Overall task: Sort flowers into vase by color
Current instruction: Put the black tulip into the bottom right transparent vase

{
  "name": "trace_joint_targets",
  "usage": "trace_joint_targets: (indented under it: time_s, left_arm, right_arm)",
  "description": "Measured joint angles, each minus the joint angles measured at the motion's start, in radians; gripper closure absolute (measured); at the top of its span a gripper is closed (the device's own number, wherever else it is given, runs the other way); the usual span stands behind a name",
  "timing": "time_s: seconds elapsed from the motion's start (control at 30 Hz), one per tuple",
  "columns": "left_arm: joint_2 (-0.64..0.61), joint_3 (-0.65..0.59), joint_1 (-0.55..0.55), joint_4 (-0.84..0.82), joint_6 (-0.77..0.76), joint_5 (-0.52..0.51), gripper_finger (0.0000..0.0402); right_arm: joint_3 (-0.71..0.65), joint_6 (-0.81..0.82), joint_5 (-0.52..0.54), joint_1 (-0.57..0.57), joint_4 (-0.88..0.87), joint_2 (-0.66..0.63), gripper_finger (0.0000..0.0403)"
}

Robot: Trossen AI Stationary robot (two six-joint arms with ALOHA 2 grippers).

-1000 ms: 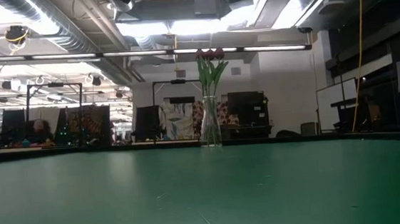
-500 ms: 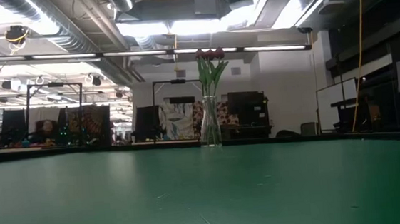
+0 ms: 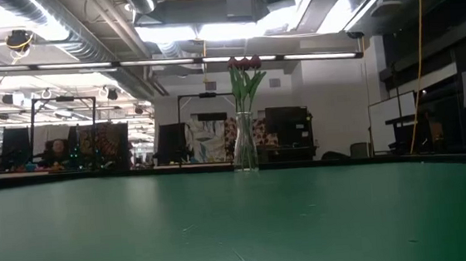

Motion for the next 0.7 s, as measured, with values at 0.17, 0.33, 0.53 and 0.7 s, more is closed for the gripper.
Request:
trace_joint_targets:
  time_s: [0.17,0.33,0.53,0.7]
  left_arm:
    - [0.0,0.0,0.002,0.0,0.007,-0.001,0.0285]
    - [0.0,0.0,-0.001,0.0,0.008,0.0,0.0285]
    - [0.0,0.0,-0.02,-0.008,0.047,0.0,0.0285]
    - [0.0,0.0,-0.029,-0.008,0.061,0.0,0.0285]
  right_arm:
    - [-0.223,-0.126,-0.199,0.0,0.311,-0.027,0.0403]
    - [-0.557,-0.061,-0.254,0.0,0.729,-0.062,0.0403]
    - [-0.951,0.149,-0.12,0.155,1.147,-0.201,0.0403]
    - [-1.138,0.308,0.32,0.513,1.264,-0.406,0.0403]
